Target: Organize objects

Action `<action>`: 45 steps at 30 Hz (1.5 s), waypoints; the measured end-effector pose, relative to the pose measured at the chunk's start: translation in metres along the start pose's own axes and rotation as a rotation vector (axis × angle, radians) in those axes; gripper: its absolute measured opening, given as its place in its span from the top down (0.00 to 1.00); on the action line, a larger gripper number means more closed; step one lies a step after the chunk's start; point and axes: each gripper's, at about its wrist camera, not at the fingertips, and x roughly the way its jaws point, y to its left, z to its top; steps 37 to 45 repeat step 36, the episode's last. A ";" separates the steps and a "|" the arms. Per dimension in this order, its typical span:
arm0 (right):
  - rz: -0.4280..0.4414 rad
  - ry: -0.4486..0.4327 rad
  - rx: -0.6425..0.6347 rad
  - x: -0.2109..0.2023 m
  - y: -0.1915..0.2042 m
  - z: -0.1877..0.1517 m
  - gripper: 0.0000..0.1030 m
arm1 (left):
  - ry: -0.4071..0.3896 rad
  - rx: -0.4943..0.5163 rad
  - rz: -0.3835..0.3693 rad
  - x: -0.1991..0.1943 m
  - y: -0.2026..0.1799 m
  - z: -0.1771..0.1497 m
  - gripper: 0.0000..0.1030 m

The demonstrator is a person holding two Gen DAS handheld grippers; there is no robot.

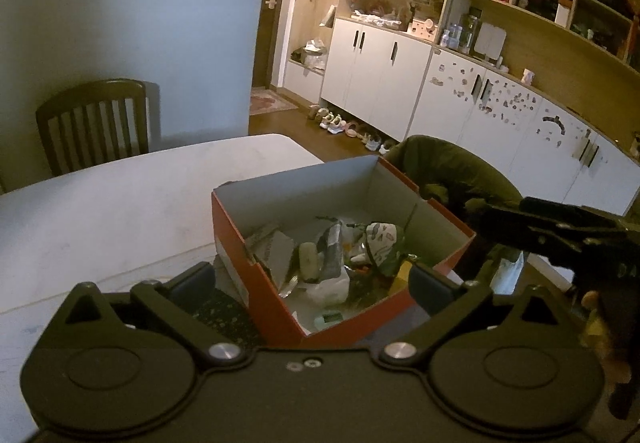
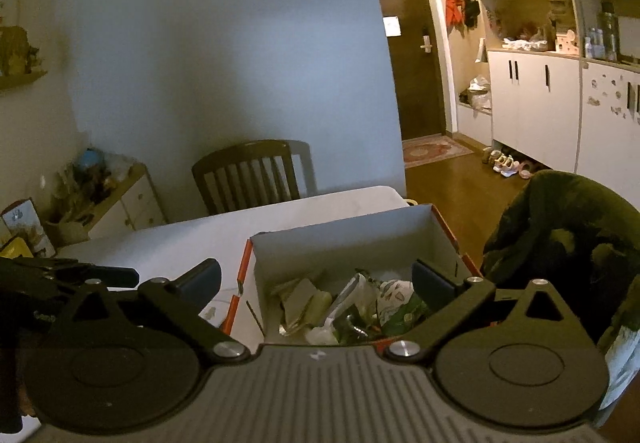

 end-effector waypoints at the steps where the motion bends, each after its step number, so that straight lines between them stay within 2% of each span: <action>1: -0.003 -0.007 0.007 -0.002 0.000 -0.002 0.00 | 0.000 0.002 -0.002 -0.001 0.000 -0.001 0.00; 15: -0.070 -0.054 -0.001 -0.015 0.007 -0.023 0.00 | -0.012 -0.001 0.003 -0.007 0.000 -0.012 0.00; 33: -0.091 -0.001 0.012 -0.001 0.014 -0.030 0.00 | 0.013 -0.006 0.009 0.002 0.012 -0.018 0.00; 45: -0.090 0.003 0.009 0.000 0.014 -0.028 0.00 | 0.012 -0.008 0.010 0.004 0.015 -0.019 0.00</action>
